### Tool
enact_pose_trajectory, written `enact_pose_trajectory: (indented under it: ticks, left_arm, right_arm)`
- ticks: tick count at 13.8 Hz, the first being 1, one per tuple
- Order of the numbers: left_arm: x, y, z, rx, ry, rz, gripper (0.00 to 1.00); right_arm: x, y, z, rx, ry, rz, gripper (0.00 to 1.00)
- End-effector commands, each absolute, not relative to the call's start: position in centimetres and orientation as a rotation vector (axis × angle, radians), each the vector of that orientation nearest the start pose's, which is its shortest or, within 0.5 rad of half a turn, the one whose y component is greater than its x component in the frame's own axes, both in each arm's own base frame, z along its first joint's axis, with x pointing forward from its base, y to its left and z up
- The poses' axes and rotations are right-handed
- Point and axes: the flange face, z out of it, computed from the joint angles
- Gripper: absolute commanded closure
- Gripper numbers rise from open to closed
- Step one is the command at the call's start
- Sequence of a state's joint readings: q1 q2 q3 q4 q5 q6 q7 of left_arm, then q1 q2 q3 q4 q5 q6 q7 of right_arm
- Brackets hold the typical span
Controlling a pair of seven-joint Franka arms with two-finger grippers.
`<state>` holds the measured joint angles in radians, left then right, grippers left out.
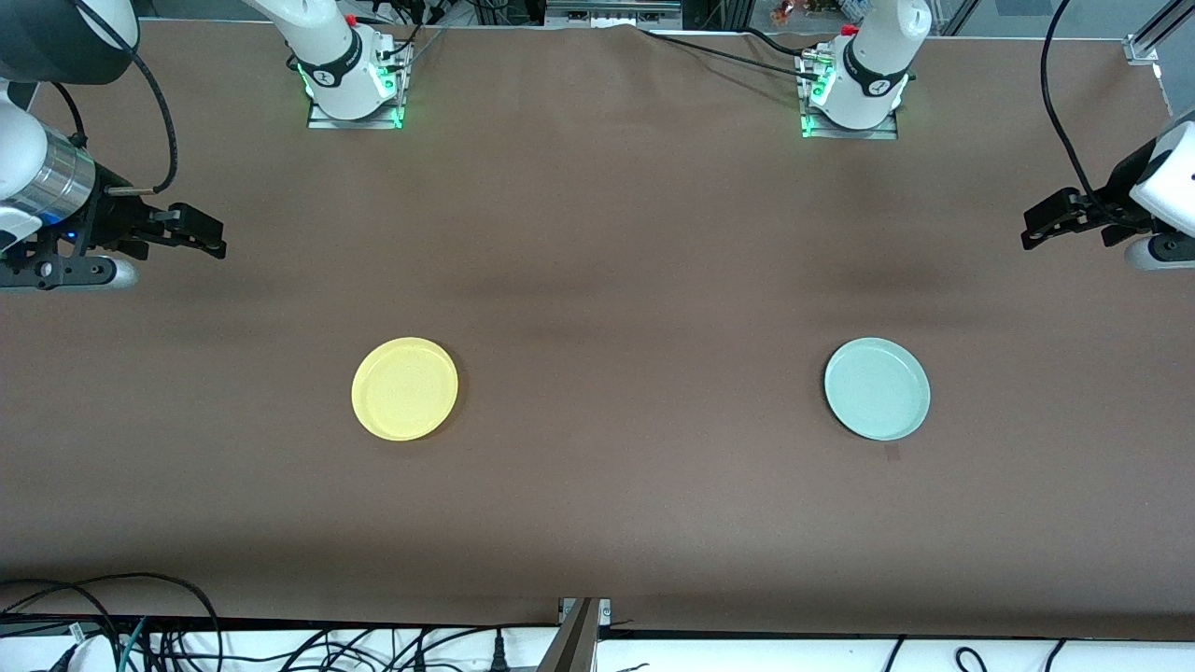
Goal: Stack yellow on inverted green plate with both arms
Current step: 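Lower the right gripper to the yellow plate while the left gripper reaches the green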
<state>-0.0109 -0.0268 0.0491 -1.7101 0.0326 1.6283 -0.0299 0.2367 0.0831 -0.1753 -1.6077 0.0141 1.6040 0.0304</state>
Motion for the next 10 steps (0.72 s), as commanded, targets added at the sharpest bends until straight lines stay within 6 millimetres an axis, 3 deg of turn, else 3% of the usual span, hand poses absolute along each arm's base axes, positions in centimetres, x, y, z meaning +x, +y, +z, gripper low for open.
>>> enact_pose_trajectory:
  ticks: [1,8,10]
  left_arm:
    - [54.8,2.5,58.4,-3.117,-0.062,0.092,0.0]
    - [55.3,2.5,58.4,-3.116,-0.072,0.089,0.0]
    - [55.4,2.5,58.2,-3.118,-0.069,0.094,0.0]
  right_arm:
    - [57.4,3.7,56.4,-3.157,-0.063,0.118,0.0]
    - [57.6,3.7,56.1,-3.157,-0.058,0.123,0.0]
    - [57.7,3.8,54.0,-3.155,-0.056,0.116,0.0]
